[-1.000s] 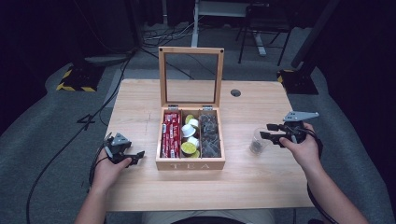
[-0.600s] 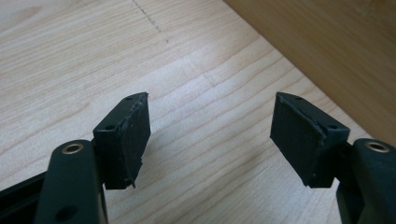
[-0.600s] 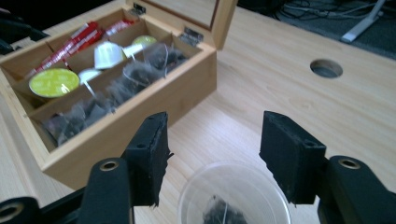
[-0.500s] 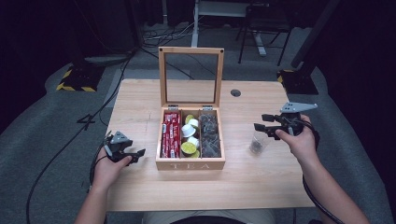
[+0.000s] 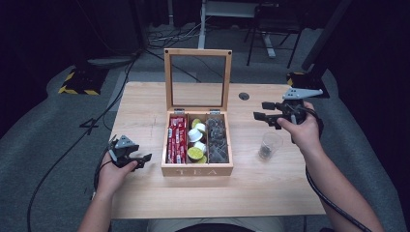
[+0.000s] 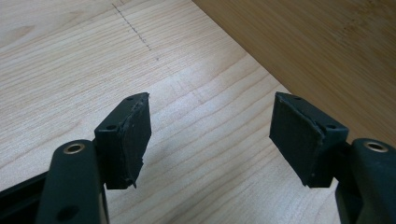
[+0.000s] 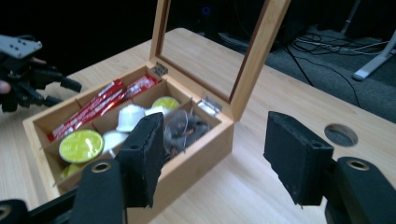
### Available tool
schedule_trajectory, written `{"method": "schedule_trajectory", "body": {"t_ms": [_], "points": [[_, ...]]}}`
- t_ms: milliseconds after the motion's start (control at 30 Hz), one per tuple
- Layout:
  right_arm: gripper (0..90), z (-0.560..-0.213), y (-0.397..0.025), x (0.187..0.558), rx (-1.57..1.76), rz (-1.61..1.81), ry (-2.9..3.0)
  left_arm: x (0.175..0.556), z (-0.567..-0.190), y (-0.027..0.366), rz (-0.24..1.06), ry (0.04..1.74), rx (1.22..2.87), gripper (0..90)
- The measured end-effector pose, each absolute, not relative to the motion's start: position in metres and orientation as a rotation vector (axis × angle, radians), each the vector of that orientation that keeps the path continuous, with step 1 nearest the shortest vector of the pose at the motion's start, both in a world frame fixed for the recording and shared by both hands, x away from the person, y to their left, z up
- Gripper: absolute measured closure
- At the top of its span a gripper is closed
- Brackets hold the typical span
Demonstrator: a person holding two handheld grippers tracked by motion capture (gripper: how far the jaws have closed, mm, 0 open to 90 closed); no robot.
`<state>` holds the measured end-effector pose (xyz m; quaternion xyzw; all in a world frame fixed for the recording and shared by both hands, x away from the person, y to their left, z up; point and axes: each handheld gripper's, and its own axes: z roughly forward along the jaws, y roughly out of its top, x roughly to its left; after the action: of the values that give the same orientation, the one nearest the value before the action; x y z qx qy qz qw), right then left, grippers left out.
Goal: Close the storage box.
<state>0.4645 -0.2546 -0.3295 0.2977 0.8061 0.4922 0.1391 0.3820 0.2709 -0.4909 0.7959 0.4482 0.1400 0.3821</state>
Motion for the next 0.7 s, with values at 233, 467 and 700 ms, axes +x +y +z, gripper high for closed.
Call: {"method": "schedule_trajectory", "body": {"t_ms": [233,467,700], "points": [[38.8,-0.313,-0.231,0.499,0.839,1.438,2.351,0.367,-0.489,0.275,0.350,1.154,2.034,29.8],[39.4,-0.303,-0.213,0.525,0.828,1.437,2.353,0.347,-0.488,0.283,0.353,1.177,2.017,29.9],[40.5,-0.303,-0.201,0.561,0.819,1.386,2.328,0.329,-0.490,0.293,0.358,1.215,2.017,28.7]]}}
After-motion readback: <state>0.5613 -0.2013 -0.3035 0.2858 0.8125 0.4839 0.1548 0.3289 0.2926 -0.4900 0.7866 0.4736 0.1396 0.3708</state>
